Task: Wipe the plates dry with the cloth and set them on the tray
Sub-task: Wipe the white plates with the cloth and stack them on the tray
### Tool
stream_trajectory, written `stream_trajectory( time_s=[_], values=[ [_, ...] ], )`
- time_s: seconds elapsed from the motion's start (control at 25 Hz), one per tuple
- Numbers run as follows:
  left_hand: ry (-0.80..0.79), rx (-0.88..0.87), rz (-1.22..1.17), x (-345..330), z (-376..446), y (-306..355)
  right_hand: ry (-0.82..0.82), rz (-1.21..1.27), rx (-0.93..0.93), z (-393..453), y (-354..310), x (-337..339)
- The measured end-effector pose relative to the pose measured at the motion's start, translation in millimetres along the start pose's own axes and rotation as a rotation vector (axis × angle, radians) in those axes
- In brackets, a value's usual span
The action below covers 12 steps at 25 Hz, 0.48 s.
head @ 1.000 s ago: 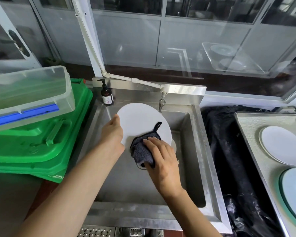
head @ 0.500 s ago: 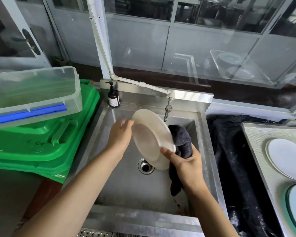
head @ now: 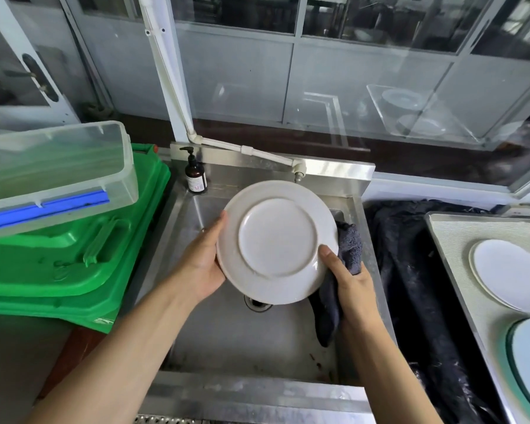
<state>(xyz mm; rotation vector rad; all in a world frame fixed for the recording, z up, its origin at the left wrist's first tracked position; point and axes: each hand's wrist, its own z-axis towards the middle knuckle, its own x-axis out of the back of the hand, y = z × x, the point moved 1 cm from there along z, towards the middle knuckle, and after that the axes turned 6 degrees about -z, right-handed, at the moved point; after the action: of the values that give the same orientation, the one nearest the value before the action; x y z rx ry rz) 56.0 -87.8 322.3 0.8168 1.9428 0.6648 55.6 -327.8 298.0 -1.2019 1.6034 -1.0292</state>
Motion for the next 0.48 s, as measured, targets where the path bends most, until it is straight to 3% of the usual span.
stream_trajectory(
  time_s=[0.08,0.16,0.28,0.48],
  values=[
    [-0.035,0.006,0.004,-8.9,-5.5,1.1,0.155,-0.088,0.011,0.9,2.7,-1.3],
    [-0.042,0.003,0.008,-14.4,-10.9,3.6,0.299,-0.189,0.147,1.7,-0.4,-1.8],
    [-0.033,-0.019,0.056,-19.8,-17.3,7.3,0.256,-0.342,0.395,4.1,-11.5,-6.0],
    [0.021,-0.092,0.172,-33.5,-26.7,-1.4,0.091,-0.585,0.553,12.4,-20.2,-22.8]
  ],
)
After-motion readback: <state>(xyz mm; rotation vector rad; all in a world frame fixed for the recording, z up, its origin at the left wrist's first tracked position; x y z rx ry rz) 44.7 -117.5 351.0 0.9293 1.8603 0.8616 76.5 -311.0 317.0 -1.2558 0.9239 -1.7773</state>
